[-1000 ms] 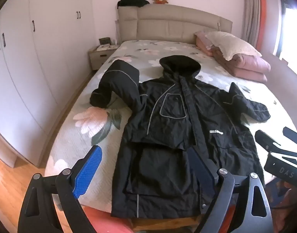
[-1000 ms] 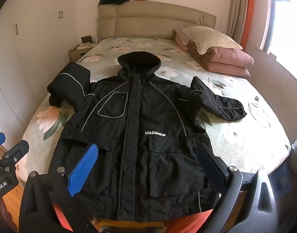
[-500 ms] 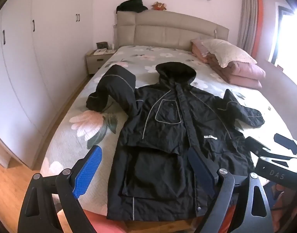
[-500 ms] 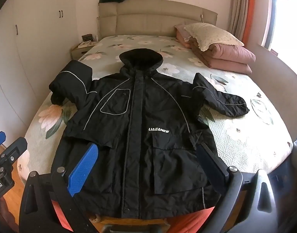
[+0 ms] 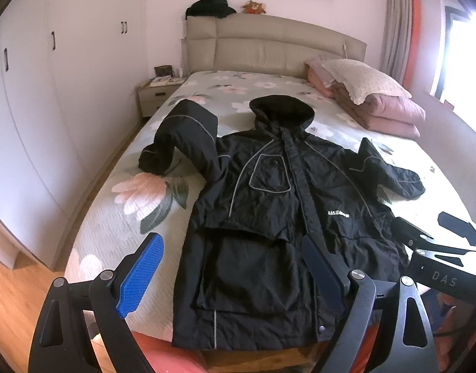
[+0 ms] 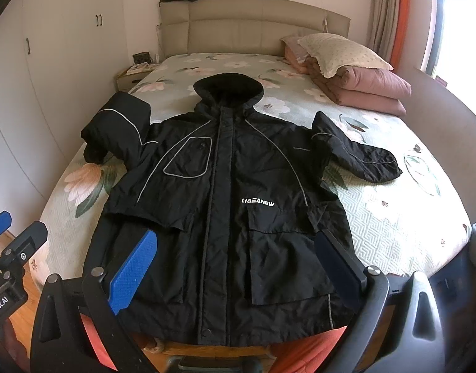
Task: Fold large clothes
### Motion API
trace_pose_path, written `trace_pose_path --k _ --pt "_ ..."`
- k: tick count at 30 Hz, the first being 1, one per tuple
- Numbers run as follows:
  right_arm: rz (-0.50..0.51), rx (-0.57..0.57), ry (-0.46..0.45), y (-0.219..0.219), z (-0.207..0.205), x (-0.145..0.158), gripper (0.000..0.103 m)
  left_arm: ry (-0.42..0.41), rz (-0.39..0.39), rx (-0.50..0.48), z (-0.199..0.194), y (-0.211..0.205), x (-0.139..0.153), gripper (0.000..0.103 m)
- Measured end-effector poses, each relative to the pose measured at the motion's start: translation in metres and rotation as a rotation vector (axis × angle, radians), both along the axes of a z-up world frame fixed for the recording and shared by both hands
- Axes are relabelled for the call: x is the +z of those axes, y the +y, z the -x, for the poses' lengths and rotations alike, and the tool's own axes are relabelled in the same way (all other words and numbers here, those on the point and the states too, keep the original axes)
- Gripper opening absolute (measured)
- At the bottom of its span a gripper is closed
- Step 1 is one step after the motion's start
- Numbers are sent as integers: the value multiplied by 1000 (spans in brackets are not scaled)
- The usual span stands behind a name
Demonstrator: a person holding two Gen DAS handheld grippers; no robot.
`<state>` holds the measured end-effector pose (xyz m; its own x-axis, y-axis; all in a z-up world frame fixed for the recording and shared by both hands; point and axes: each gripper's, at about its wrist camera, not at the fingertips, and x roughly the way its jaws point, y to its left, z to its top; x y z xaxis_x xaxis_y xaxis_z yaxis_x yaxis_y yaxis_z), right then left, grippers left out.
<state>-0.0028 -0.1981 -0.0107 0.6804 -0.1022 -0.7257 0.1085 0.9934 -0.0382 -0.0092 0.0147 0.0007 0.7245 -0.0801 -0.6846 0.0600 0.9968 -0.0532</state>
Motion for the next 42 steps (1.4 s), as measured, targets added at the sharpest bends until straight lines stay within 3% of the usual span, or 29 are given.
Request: trace_pose_path --k 20,42 --pt "14 7 10 6 1 -2 102 9 47 -11 5 6 -11 91" --pt "14 -3 30 3 -8 -16 102 24 187 14 -1 30 -25 91"
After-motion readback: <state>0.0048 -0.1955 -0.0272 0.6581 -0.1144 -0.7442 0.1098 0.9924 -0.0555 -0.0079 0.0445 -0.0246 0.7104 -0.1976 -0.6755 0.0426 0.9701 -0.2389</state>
